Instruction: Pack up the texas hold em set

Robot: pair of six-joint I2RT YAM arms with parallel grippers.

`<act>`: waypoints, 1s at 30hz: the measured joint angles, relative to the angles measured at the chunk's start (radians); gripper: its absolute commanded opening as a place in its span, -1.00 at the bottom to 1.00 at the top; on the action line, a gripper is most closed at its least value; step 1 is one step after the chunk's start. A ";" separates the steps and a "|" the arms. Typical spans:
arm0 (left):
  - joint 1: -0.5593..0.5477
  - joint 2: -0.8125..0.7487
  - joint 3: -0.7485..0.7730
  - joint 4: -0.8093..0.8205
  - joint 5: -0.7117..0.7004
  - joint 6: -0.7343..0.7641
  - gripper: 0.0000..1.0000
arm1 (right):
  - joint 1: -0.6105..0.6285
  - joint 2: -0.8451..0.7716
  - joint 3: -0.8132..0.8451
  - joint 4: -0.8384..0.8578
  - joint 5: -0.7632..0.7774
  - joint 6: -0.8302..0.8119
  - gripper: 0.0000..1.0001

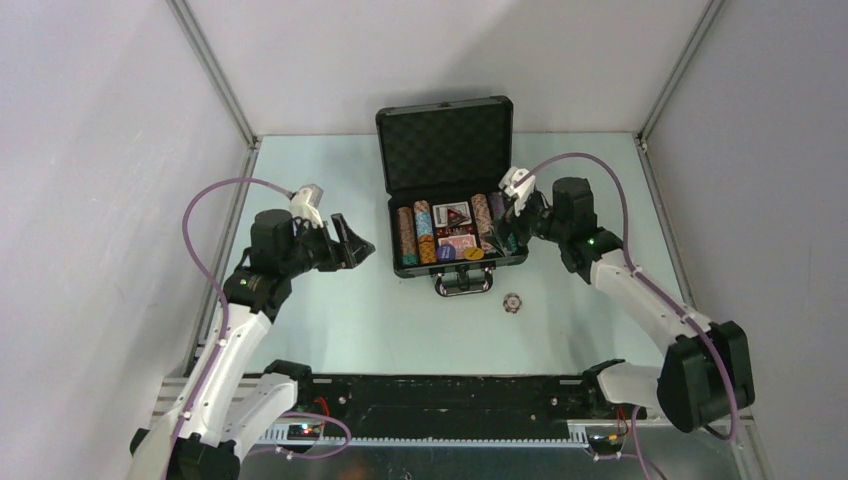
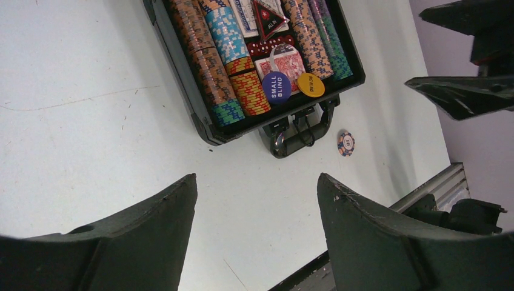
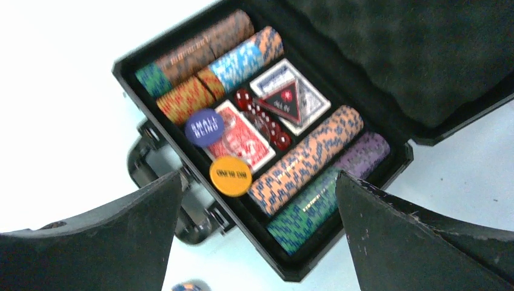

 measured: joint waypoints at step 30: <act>0.002 0.000 0.000 0.000 -0.017 -0.004 0.56 | 0.059 -0.350 -0.079 -0.380 0.661 0.869 0.88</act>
